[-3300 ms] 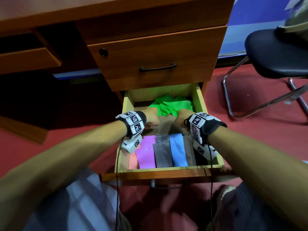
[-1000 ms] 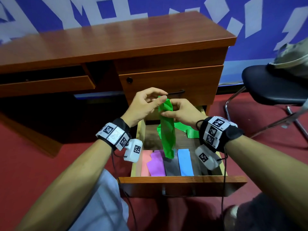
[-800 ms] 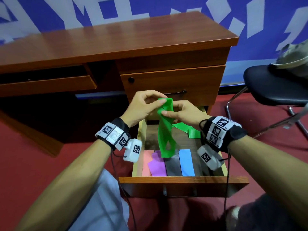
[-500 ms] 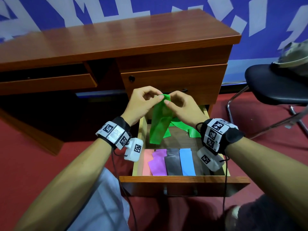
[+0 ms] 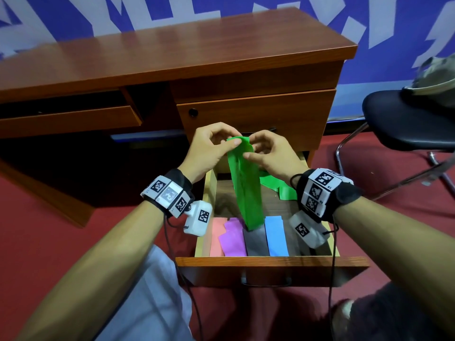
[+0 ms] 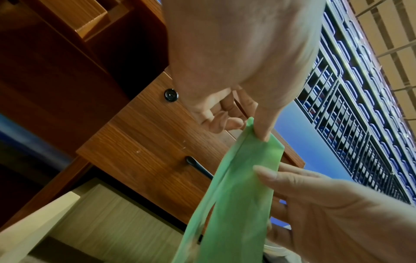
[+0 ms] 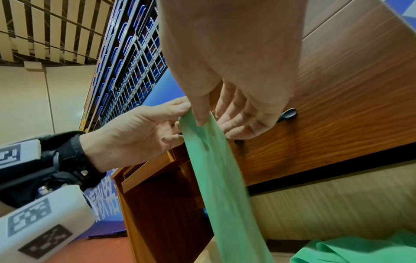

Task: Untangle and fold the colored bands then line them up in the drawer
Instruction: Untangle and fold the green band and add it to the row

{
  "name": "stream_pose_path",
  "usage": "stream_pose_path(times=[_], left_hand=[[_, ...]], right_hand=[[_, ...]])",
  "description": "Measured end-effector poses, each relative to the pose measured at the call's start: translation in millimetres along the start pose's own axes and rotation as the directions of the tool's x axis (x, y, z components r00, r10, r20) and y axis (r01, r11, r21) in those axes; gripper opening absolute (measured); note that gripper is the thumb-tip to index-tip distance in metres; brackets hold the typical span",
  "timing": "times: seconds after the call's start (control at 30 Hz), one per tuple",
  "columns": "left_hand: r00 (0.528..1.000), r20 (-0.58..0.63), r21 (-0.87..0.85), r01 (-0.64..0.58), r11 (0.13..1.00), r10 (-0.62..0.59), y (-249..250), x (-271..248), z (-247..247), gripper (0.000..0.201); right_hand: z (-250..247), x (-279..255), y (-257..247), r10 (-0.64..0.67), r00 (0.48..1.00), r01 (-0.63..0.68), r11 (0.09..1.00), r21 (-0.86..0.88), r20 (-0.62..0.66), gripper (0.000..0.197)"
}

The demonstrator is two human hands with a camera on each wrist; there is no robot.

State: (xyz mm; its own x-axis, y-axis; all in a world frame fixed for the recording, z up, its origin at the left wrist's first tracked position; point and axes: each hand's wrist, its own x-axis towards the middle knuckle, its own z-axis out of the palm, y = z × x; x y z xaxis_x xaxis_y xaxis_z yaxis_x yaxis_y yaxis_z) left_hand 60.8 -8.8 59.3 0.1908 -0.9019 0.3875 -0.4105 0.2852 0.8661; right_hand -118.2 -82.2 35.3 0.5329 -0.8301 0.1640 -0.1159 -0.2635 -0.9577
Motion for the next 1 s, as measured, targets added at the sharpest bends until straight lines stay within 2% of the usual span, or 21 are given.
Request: stream_pose_path(times=[0.1,0.23,0.33,0.43,0.53,0.63,0.73,0.8,0.83,0.87,0.93,1.0], left_hand=[[1.000,0.009,-0.028,0.020,0.999,-0.020,1,1,1,0.010],[0.993,0.080,-0.025,0.085,0.996,-0.083,-3,2,4,0.014],[0.996,0.060,0.002,0.067,0.998,-0.067,-7,2,5,0.008],[0.997,0.051,0.025,0.063,0.998,-0.064,-11,3,3,0.007],[0.977,0.049,0.180,0.196,0.964,-0.208,-22,4,4,0.007],[0.922,0.084,0.265,0.345,0.900,-0.378,-24,1,6,0.014],[0.920,0.129,0.193,0.342,0.920,-0.369,-14,0,7,0.033],[0.903,0.139,0.164,0.385,0.908,-0.408,-9,1,12,0.044],[0.873,0.148,0.140,0.446,0.884,-0.464,-11,1,16,0.049],[0.823,0.173,0.108,0.529,0.841,-0.540,-13,1,19,0.053],[0.686,0.279,0.068,0.684,0.727,-0.672,-22,0,22,0.064],[0.559,0.434,0.048,0.769,0.638,-0.707,-28,-2,22,0.070]], right_hand=[[1,-2,-1,0.014,0.999,-0.014,1.000,0.023,0.034,0.026],[0,-1,-5,0.035,0.999,-0.038,0.990,0.133,0.025,0.039],[-2,-3,-6,0.068,0.995,-0.076,0.988,0.134,0.067,0.046],[-1,-6,-5,0.113,0.986,-0.134,0.973,0.186,0.122,0.042],[1,-7,-7,0.120,0.987,-0.138,0.970,0.200,0.103,0.046],[-1,-3,-10,0.127,0.989,-0.142,0.964,0.224,0.077,0.046],[-6,-1,-15,0.136,0.989,-0.147,0.934,0.324,0.056,0.037],[-8,0,-18,0.136,0.989,-0.146,0.906,0.399,0.052,0.037],[-9,-1,-21,0.136,0.989,-0.145,0.892,0.428,0.053,0.037],[-9,-1,-24,0.137,0.989,-0.147,0.879,0.453,0.056,0.037],[-10,-2,-29,0.137,0.989,-0.150,0.858,0.491,0.064,0.038],[-10,-3,-32,0.131,0.989,-0.148,0.850,0.505,0.069,0.039]])
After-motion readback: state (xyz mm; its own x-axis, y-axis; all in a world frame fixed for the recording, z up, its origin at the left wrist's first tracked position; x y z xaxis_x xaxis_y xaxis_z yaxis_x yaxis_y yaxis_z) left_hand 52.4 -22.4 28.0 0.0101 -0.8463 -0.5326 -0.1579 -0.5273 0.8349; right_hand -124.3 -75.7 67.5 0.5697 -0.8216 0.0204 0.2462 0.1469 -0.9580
